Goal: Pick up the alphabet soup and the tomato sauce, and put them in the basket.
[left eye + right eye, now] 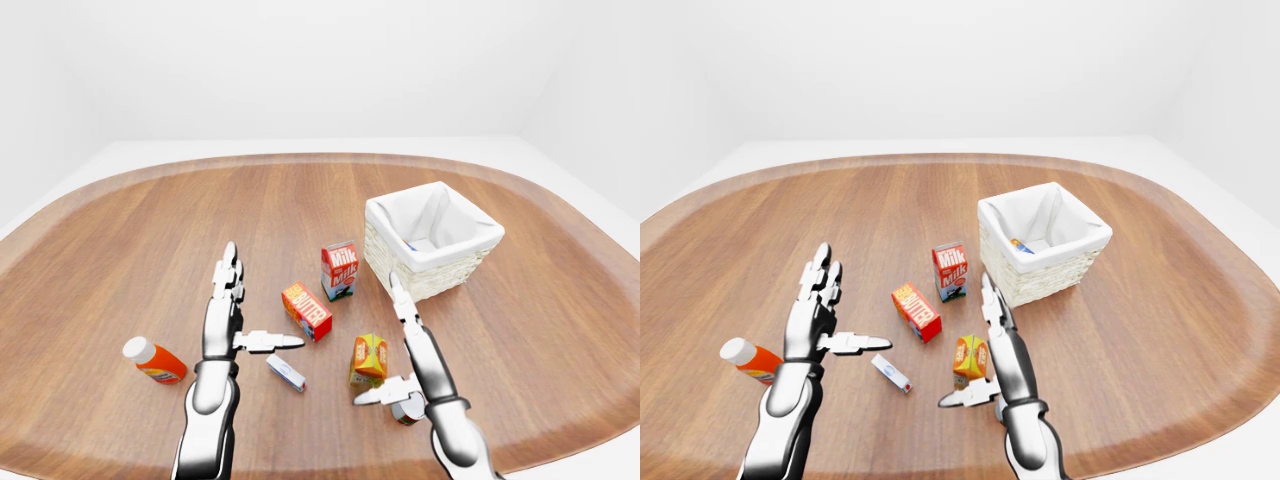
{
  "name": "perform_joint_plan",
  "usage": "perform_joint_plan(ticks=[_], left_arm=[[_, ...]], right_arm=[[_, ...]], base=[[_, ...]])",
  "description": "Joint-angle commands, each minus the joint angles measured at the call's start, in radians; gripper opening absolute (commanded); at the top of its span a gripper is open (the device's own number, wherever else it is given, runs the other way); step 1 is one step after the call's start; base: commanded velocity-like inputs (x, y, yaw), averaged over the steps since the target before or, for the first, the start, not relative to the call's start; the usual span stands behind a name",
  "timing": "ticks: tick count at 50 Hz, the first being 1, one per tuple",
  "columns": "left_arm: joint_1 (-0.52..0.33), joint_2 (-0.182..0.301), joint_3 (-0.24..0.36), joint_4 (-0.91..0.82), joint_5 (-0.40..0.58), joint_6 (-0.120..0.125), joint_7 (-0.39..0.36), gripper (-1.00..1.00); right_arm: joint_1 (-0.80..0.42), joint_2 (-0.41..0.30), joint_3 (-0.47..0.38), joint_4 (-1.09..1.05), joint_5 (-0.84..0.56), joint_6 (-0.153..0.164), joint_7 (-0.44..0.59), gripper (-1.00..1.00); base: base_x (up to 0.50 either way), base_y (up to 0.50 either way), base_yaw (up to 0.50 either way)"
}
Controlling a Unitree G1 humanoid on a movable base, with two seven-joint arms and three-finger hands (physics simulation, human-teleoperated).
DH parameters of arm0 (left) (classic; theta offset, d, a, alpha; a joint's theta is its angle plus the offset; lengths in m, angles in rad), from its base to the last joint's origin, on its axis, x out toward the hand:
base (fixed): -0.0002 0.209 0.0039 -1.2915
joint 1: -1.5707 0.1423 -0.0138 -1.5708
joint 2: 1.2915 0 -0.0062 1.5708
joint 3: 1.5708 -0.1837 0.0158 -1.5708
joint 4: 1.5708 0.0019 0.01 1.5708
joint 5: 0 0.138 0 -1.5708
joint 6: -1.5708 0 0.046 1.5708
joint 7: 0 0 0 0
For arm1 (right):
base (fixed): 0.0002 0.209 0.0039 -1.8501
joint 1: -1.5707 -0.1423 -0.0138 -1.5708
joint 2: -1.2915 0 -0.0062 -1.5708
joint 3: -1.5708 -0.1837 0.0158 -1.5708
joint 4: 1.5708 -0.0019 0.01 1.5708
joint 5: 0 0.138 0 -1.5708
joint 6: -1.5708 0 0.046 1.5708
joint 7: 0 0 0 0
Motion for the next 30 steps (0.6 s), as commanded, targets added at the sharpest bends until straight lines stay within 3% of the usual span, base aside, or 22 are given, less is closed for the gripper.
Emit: perform_joint_plan(ticks=[1, 23, 25, 30], left_arm=[[0.000, -0.001, 0.007, -0.012, -0.006, 0.000, 0.006, 1.00], [-0.003, -0.001, 0.007, -0.007, -0.005, 0.000, 0.009, 1.00], [0.002, -0.002, 0.006, -0.015, -0.005, 0.000, 0.009, 1.00], [0.000, -0.002, 0.006, -0.015, -0.004, 0.000, 0.009, 1.00]], right_arm=[[0.010, -0.001, -0.006, 0.050, 0.014, -0.034, -0.018, 1.00], [0.047, -0.003, -0.024, 0.105, 0.032, -0.034, -0.037, 1.00], [0.046, -0.009, -0.024, 0.209, 0.025, -0.034, -0.083, 1.00], [0.058, -0.007, -0.031, 0.227, 0.017, -0.034, -0.089, 1.00]], base=[[0.00, 0.00, 0.00], [0.00, 0.00, 0.00], [0.00, 0.00, 0.00], [0.00, 0.00, 0.00]])
